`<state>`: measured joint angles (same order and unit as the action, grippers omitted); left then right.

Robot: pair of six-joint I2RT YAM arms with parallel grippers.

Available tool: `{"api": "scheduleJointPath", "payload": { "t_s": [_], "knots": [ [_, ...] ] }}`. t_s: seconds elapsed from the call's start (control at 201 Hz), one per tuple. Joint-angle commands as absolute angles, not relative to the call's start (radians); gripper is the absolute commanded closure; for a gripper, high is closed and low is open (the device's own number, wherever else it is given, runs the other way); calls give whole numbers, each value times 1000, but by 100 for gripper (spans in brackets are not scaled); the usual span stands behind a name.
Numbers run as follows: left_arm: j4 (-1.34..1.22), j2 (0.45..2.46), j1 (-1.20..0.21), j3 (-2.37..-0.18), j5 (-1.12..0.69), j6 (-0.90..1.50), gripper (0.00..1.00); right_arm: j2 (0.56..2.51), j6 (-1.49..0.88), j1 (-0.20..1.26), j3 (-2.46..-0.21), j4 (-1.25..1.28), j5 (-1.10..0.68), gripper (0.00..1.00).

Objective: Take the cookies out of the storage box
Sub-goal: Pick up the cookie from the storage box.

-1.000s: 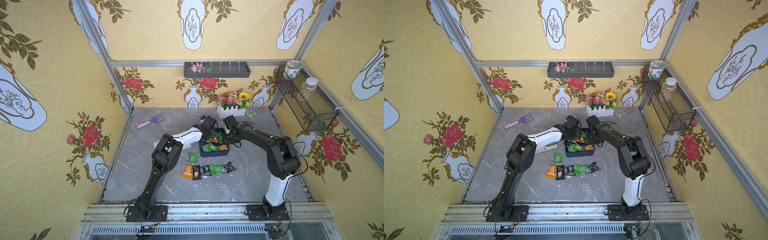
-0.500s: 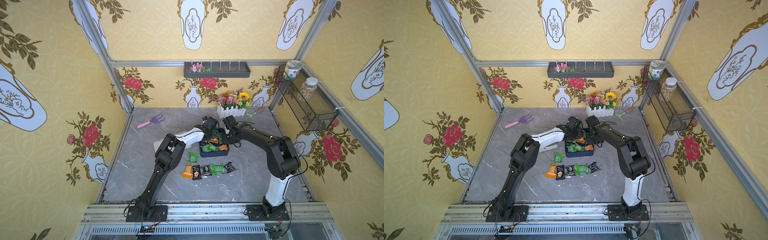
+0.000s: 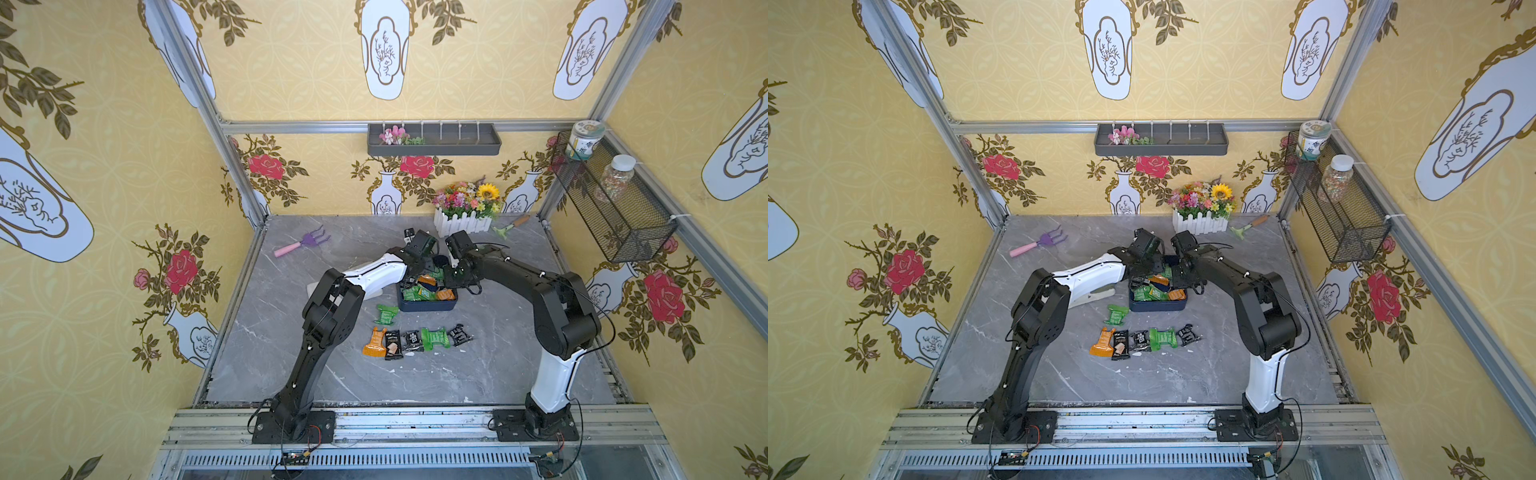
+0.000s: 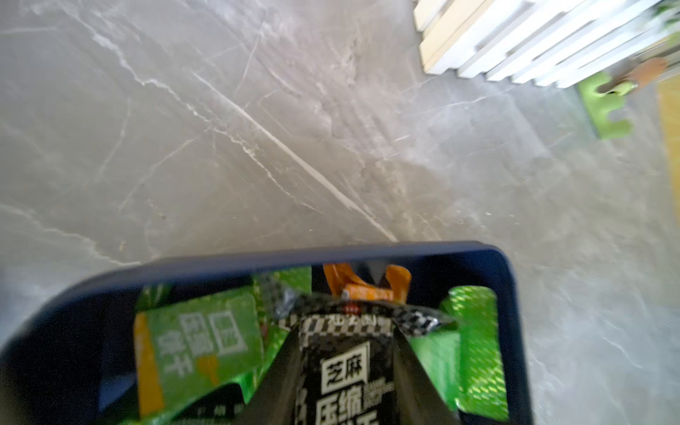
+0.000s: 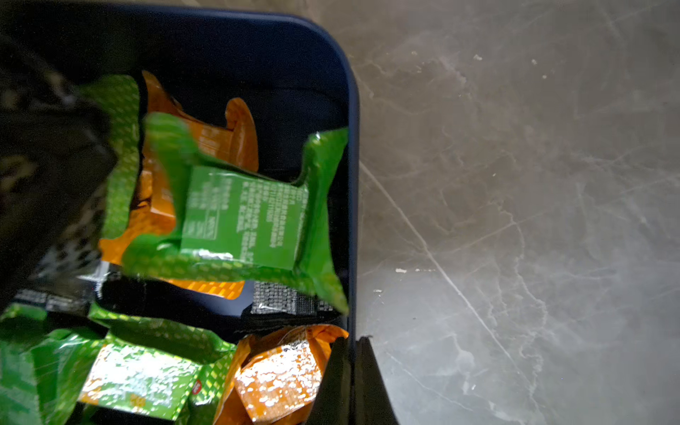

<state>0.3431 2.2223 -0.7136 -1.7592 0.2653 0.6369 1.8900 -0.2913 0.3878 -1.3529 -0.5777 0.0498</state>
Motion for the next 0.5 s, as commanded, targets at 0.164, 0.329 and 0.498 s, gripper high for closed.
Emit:
{"api": "scheduleJointPath", "payload": {
  "t_s": [0.164,0.329,0.498],
  "knots": [
    [274,2157,-713,-1716,250,646,79,1886,-293,389,-1377,-582,45,92],
    [270,2126,-713,-1690,241,649,79,1885,-281,387,-1379,-596,65,93],
    [267,2057,-713,-1621,248,648,79,1879,-264,376,-1374,-606,86,93]
  ]
}}
